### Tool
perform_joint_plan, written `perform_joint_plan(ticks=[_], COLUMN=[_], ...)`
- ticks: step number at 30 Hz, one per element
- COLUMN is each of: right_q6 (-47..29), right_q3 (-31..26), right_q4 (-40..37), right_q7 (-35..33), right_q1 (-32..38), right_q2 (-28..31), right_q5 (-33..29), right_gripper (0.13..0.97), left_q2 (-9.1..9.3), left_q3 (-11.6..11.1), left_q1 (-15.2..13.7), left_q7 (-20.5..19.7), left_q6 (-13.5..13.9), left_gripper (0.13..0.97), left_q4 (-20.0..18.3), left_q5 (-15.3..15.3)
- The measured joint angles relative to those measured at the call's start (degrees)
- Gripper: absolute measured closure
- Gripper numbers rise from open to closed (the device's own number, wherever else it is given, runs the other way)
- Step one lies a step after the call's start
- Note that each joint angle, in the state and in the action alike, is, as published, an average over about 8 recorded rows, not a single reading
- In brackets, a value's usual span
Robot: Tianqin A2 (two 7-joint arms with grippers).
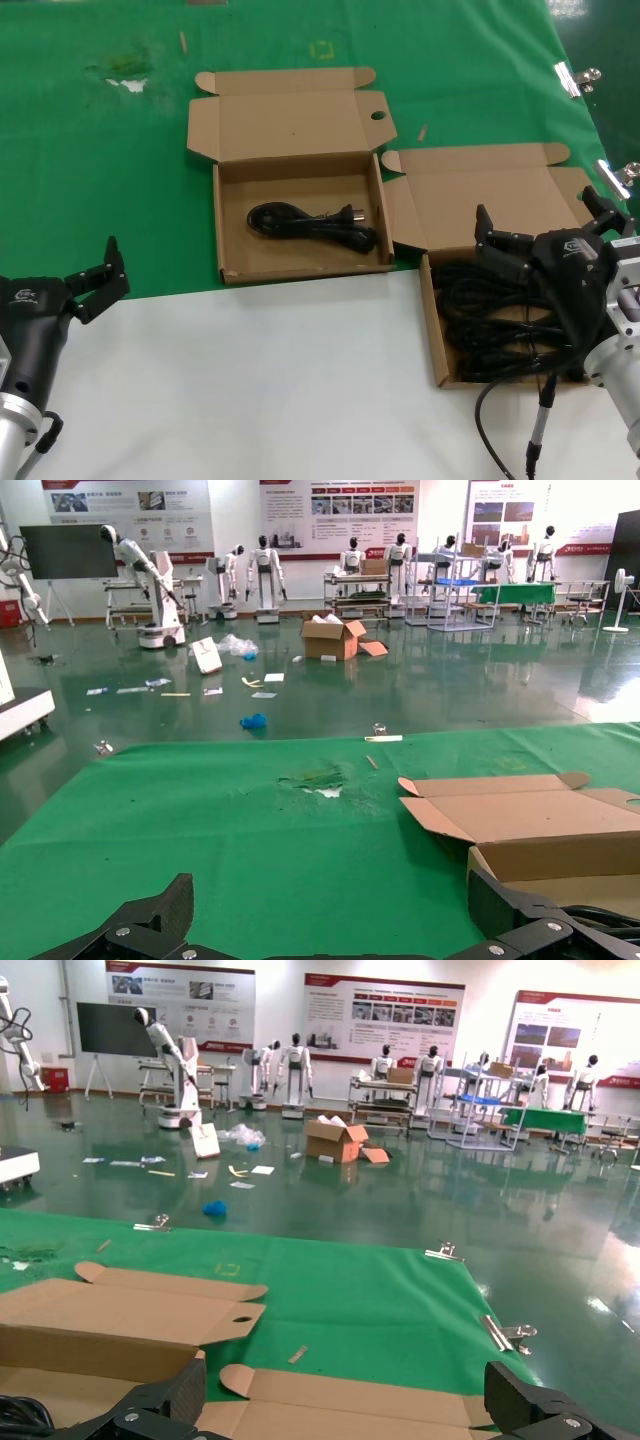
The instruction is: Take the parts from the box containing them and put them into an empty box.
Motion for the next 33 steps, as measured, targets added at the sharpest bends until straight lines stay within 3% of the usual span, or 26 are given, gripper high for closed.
perform_joint_plan(ticks=[33], right_q6=[0.0], right_q3=[0.0], right_q4=[0.0], right_q7=[0.0], right_q1=[0.0], right_q2=[0.0], right_q5=[0.0], right_gripper=[0.129], left_q2=[0.00], left_q3=[0.0], left_q1=[0.0], left_q7=[0.0], left_q6=[0.0], left_gripper=[0.132], left_q4=[0.0], left_q5=[0.0])
